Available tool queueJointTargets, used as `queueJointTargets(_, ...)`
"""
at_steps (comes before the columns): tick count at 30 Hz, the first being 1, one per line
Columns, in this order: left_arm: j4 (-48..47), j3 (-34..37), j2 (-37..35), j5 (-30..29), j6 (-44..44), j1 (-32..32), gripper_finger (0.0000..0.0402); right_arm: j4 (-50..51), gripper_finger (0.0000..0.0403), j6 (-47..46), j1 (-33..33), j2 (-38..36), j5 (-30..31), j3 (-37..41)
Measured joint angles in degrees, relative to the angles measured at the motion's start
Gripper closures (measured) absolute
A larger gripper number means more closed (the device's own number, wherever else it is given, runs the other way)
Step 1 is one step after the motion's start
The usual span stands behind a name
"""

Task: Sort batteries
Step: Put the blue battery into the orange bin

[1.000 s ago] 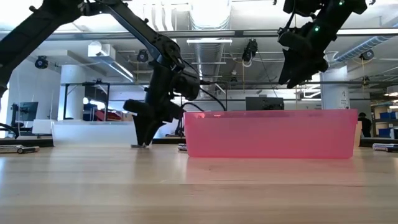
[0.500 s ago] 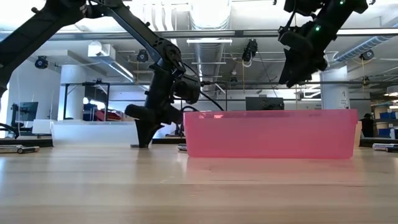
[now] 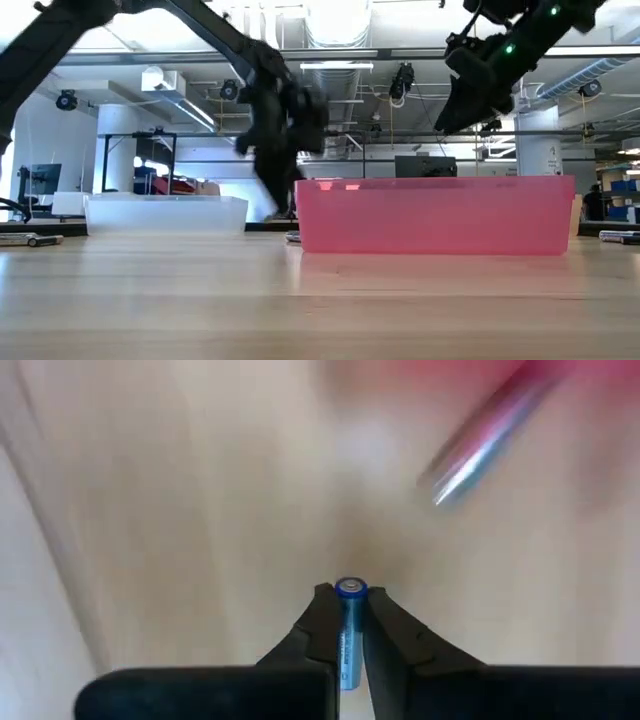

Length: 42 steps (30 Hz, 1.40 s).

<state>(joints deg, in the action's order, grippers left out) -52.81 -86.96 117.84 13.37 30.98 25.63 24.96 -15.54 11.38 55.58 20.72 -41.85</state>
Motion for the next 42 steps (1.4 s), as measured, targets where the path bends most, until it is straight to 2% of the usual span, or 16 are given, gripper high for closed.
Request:
queueJointTargets(4, 9.2, 0.9, -4.9, 9.3, -2.9, 0.3, 0.0398, -13.5, 0.0207, 1.3, 0.2, -0.7, -5.7, 6.6)
queueJointTargets(9, 30.0, 5.9, -10.1, 18.2, -11.1, 0.1, 0.0398, -37.3, 0.0208, 0.9, 0.3, 0.3, -9.2, 17.4)
queueJointTargets(14, 53.2, 13.0, -11.7, 19.0, -20.8, 0.2, 0.0398, -59.3, 0.0208, -2.1, 1.1, 5.1, -8.7, 23.6)
queueJointTargets(17, 66.0, 17.2, -12.2, 19.0, -26.1, 0.2, 0.0398, -64.5, 0.0208, -1.1, 1.0, 8.8, -9.3, 23.6)
queueJointTargets(21, 83.4, 23.8, -12.1, 19.0, -36.8, 0.4, 0.0398, -64.9, 0.0207, -0.3, 1.0, 13.8, -12.0, 21.5)
queueJointTargets(25, 97.6, 29.5, -12.2, 19.1, -42.0, 0.4, 0.0396, -68.2, 0.0208, 1.0, 1.0, 18.2, -12.1, 21.0)
queueJointTargets(29, 103.6, 33.5, -12.0, 19.1, -44.4, 0.3, 0.0395, -77.3, 0.0207, 4.9, 1.0, 21.8, -11.7, 20.7)
queueJointTargets(38, 107.3, 36.8, -12.0, 18.7, -46.6, 0.1, 0.0394, -78.2, 0.0196, 9.8, 1.0, 30.2, -14.7, 14.3)
queueJointTargets(42, 108.0, 37.7, -12.0, 18.6, -46.6, 0.1, 0.0394, -78.3, 0.0188, 7.7, 1.5, 32.0, -14.3, 12.1)
